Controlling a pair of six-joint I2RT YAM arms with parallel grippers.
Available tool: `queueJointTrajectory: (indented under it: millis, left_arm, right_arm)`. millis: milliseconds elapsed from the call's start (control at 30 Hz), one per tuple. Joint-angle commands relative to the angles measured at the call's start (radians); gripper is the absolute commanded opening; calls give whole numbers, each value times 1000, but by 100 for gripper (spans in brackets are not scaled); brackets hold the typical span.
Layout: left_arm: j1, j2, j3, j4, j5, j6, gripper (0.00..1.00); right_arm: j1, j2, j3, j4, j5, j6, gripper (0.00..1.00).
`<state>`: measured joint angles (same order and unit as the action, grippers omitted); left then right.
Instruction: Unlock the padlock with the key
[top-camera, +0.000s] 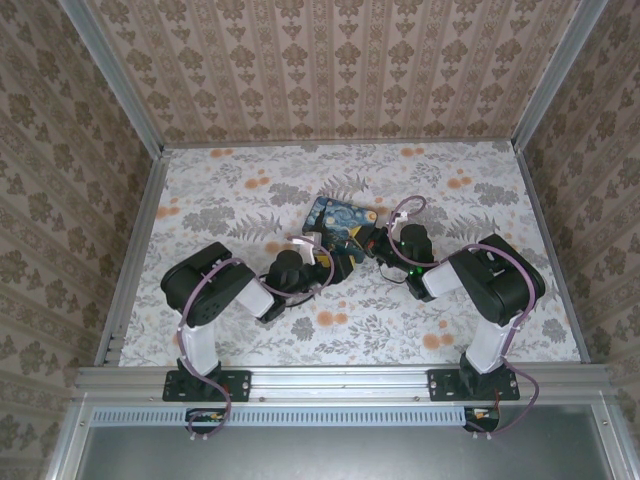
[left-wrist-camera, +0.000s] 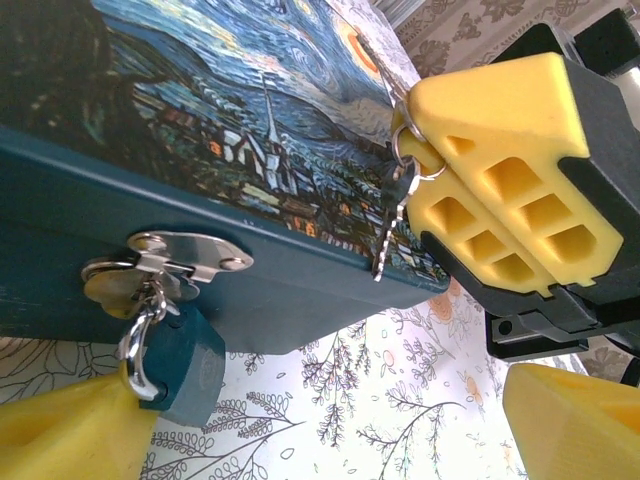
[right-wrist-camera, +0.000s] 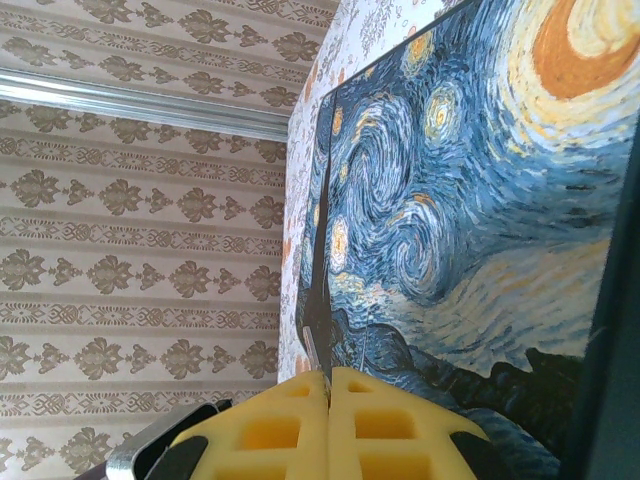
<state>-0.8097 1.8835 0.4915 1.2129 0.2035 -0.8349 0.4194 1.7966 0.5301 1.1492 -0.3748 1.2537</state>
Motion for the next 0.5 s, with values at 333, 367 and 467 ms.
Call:
queueJointTrajectory:
  millis: [333, 367, 467]
  left_arm:
    - [24, 67, 51, -124, -71, -12, 71]
    - [27, 70, 49, -120, -72, -13, 68]
    - [35, 81, 43, -104, -73, -17, 61]
  right_arm:
    - [-5, 30, -27, -23, -1, 6, 0]
    - [-5, 29, -27, -22, 0, 6, 0]
    - [-4, 30, -27, -22, -2, 6, 0]
